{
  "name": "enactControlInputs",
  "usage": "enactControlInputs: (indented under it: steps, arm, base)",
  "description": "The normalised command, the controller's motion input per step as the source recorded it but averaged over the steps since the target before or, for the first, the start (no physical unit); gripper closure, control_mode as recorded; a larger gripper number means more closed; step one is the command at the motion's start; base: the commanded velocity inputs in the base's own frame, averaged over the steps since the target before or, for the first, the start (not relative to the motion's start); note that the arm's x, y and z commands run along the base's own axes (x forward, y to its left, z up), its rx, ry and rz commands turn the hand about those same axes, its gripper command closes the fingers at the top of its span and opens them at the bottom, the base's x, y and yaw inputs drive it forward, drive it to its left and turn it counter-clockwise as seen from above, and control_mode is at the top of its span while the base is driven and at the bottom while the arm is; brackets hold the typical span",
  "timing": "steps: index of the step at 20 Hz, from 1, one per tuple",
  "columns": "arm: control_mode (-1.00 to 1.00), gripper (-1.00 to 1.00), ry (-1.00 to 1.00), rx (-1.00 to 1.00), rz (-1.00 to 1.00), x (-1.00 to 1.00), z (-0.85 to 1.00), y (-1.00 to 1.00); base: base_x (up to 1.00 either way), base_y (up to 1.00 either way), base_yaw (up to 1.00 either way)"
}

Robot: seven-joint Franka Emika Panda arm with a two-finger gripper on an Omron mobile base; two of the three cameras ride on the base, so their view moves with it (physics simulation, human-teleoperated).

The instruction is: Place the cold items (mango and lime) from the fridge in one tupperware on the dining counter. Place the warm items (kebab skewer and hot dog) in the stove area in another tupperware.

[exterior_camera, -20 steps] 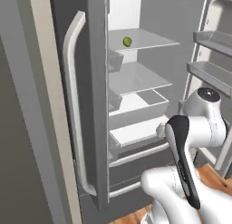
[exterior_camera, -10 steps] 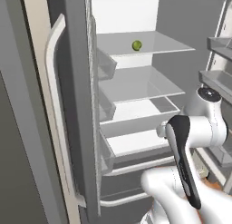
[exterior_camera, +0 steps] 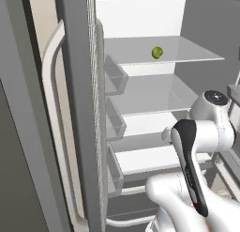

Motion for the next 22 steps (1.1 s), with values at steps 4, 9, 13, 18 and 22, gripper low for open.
enactControlInputs:
  steps: [4,9,13,18,22]
  arm:
    - [1.00,-1.00,0.00,0.00,0.00,0.00,0.00,0.00]
    - [-1.00,-1.00,0.07,0.00,0.13,0.14,-0.01,-0.04]
    - [-1.00,-1.00,0.01,-0.01,0.10,0.02,0.03,-0.09]
    - [-1.00,-1.00,-0.19,0.00,-0.18,0.00,0.48,0.00]
    - [-1.00,-1.00,-0.22,0.00,-0.08,0.01,0.62,0.00]
  base:
    - [0.38,-0.14,0.21]
    - [0.13,-0.03,0.08]
    - [0.00,0.00,0.00]
    - [0.00,0.00,0.00]
    - [0.00,0.00,0.00]
